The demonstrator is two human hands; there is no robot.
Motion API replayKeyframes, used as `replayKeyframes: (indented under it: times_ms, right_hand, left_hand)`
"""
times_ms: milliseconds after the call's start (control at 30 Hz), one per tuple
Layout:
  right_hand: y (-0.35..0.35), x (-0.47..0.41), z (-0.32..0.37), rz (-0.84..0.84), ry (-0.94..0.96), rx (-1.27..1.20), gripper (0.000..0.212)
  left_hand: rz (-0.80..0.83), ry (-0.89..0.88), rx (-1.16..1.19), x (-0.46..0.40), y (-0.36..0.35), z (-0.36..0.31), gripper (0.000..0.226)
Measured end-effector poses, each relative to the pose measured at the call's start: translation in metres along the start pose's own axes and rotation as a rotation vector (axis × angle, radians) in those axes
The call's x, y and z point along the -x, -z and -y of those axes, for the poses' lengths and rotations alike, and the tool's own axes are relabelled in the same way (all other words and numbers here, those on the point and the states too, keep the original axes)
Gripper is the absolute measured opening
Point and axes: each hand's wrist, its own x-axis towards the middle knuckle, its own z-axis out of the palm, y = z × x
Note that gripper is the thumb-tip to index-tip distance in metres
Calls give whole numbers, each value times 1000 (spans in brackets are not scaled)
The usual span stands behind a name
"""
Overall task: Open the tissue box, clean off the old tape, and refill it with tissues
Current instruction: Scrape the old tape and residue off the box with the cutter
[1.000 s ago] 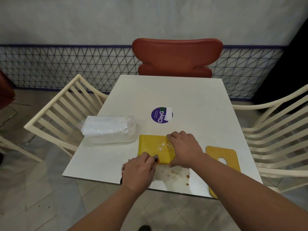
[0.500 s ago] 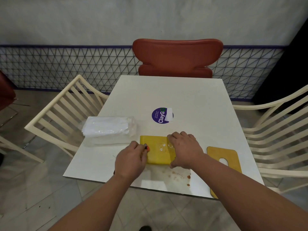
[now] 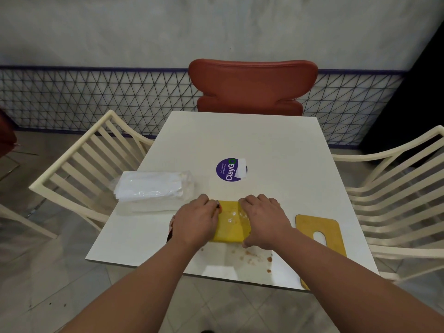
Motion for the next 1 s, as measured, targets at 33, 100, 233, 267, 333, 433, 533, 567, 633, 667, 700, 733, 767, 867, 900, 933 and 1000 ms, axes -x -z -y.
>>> replayKeyframes:
  times_ms: [33,100,233,267,333,433,533,567,633,667,700,733,767,867,900,933,1000]
  right_hand:
    - [0,0,0,-3,-1,-1,105]
    - [0,0,-1,-10,-2,-1,105]
    - [0,4,-1,2,-59,-1,108]
    - [0,5,-1,5,-82,-7,109]
    - [0,7,-2,17,-100,-27,112]
    - [2,10,-5,28,-97,-54,119]
    - [2,11,-10,35,-85,-55,117]
    - [0,12,-12,30,-77,-52,113]
    - [-1,13,-14,18,-68,-43,108]
    - [-2,13,-14,16,-66,-39,107]
    - [-2,13,-14,16,-64,-35,106]
    - [-2,13,-13,13,-62,-32,106]
    - [-2,13,-13,9,-60,-29,105]
    - [-2,13,-14,10,-57,-21,105]
    - [-2,13,-14,8,-56,-18,105]
    - [-2,13,-13,7,-57,-16,105]
    - [-1,13,-12,10,-58,-12,105]
  left_hand:
    - [8,62,9,-3,2,0,19]
    - [21,172,32,-5,3,1,16]
    - [39,187,43,-3,4,-1,20]
    - [47,195,43,-3,5,-2,22]
    - [72,209,34,-3,6,-2,26]
    - [84,206,33,-3,7,-2,29]
    - [106,200,40,-4,7,-2,28]
    - [111,184,51,-3,7,-2,28]
    - [121,102,78,2,7,-3,23]
    - [120,40,82,5,5,-4,20]
    - [126,-14,82,8,5,-4,18]
    - [143,-45,84,9,5,-3,19]
    - [161,-54,87,7,6,-2,21]
    - [151,-43,102,-5,12,-1,29]
    - [145,-43,110,-10,13,-2,30]
    - [156,-52,117,-15,14,-4,31]
    - [221,-95,100,-21,13,-8,34]
